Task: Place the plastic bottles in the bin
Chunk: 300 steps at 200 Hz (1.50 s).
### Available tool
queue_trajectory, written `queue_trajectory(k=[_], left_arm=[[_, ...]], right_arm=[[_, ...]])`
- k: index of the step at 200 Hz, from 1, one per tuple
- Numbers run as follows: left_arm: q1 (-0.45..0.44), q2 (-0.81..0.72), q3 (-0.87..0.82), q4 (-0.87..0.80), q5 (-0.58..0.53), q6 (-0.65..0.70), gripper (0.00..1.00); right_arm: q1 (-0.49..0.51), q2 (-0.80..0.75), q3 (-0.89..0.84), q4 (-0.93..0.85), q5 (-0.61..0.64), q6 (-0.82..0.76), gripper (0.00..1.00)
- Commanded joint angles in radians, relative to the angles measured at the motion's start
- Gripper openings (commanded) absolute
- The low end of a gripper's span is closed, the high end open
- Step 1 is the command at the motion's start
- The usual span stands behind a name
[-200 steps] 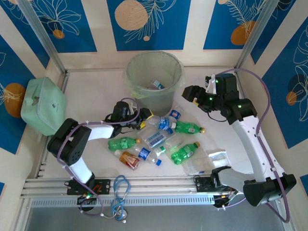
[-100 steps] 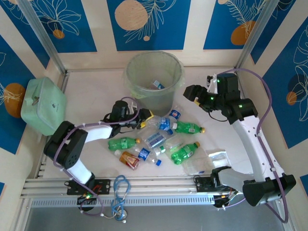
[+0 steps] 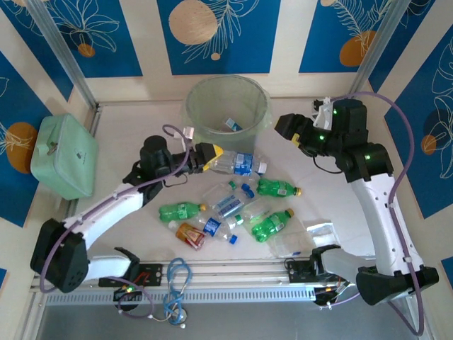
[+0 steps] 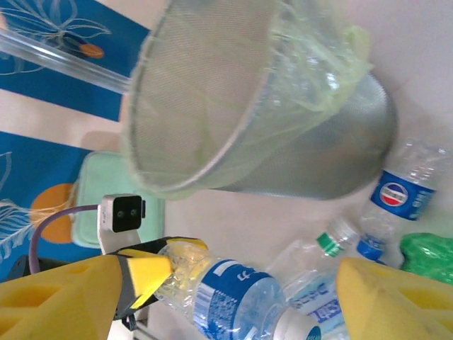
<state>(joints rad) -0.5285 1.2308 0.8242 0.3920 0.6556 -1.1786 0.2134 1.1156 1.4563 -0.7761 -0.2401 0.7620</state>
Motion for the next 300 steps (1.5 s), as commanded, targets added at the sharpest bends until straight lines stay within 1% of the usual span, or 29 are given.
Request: queue_trajectory(k=[1, 25, 41, 55, 66, 74, 95, 132, 163, 186, 221, 288, 300], left_arm=[[-0.008, -0.063, 0.067, -0.012, -0.079, -0.01, 0.58], [-0.009, -0.098, 0.095, -0.001, -0.209, -0.032, 0.6], [-0.009, -0.078, 0.086, 0.126, -0.255, -0.088, 0.61], [-0.01, -0.043, 0.084, 0.249, -0.283, -0.151, 0.59], [-0.01, -0.02, 0.081, 0.333, -0.308, -0.195, 0.58], [-0.01, -0.008, 0.081, 0.379, -0.325, -0.214, 0.58], [-0.01, 0.017, 0.088, 0.443, -0.347, -0.238, 0.58], [-0.018, 0.06, 0.089, 0.56, -0.361, -0.294, 0.57], [-0.021, 0.061, 0.086, 0.57, -0.366, -0.299, 0.57], [-0.022, 0.064, 0.095, 0.565, -0.36, -0.294, 0.56], [-0.022, 0.071, 0.09, 0.565, -0.363, -0.299, 0.56], [-0.022, 0.076, 0.089, 0.548, -0.363, -0.295, 0.56], [-0.022, 0.076, 0.089, 0.537, -0.366, -0.293, 0.56]], right_arm=[[0.036, -0.002, 0.047, 0.044, -0.076, 0.032, 0.82], [0.09, 0.003, 0.054, 0.13, -0.118, 0.055, 0.91], [0.148, 0.016, 0.057, 0.181, -0.123, 0.053, 0.94], [0.196, 0.032, 0.075, 0.196, -0.091, 0.033, 0.96], [0.216, 0.046, 0.093, 0.192, -0.055, 0.022, 0.97], [0.218, 0.059, 0.104, 0.197, -0.052, 0.024, 0.98], [0.225, 0.102, 0.125, 0.225, -0.078, 0.04, 0.99], [0.264, 0.193, 0.184, 0.251, -0.052, 0.049, 1.0], [0.29, 0.263, 0.245, 0.261, -0.019, 0.048, 1.0], [0.294, 0.299, 0.27, 0.286, -0.011, 0.053, 0.98], [0.297, 0.332, 0.286, 0.308, 0.01, 0.061, 0.93], [0.299, 0.351, 0.31, 0.307, -0.002, 0.056, 0.72], [0.298, 0.355, 0.318, 0.303, -0.001, 0.054, 0.7]])
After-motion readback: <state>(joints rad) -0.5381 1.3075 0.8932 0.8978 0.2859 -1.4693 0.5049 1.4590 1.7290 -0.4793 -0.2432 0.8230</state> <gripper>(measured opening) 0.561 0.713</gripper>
